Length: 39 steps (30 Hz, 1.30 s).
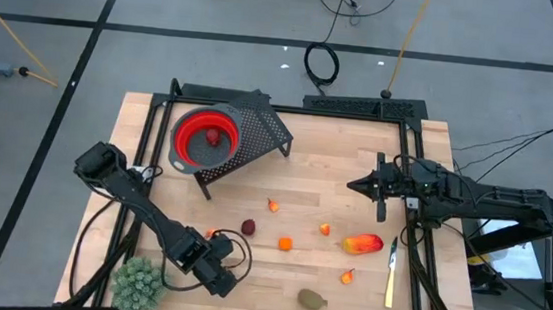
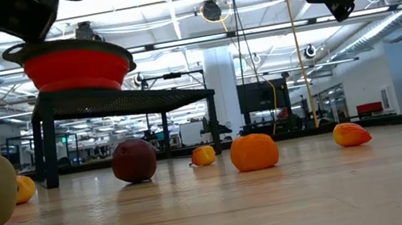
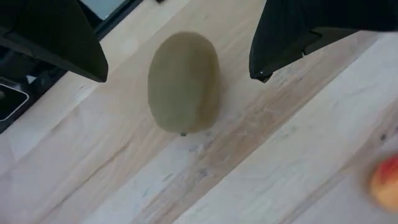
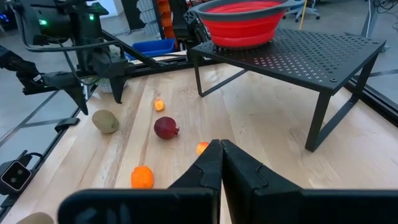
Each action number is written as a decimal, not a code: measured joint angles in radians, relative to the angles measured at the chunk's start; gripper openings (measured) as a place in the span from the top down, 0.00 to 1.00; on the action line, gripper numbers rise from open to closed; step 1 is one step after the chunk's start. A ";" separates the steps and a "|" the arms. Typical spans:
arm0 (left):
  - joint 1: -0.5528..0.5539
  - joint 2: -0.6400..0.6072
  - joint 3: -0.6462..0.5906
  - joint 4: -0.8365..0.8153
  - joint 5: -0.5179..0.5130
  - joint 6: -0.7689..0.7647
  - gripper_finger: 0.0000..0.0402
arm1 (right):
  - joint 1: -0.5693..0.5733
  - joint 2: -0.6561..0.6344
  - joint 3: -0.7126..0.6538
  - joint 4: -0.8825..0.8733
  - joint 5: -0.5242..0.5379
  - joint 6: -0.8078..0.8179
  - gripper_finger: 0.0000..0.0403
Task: Pick & Place Fruit
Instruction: Put the kiwi into the red strainer bowl on the shelf
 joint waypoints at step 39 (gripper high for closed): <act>0.033 0.123 0.001 0.060 0.146 0.116 0.49 | 0.000 0.011 0.000 0.000 0.000 0.000 1.00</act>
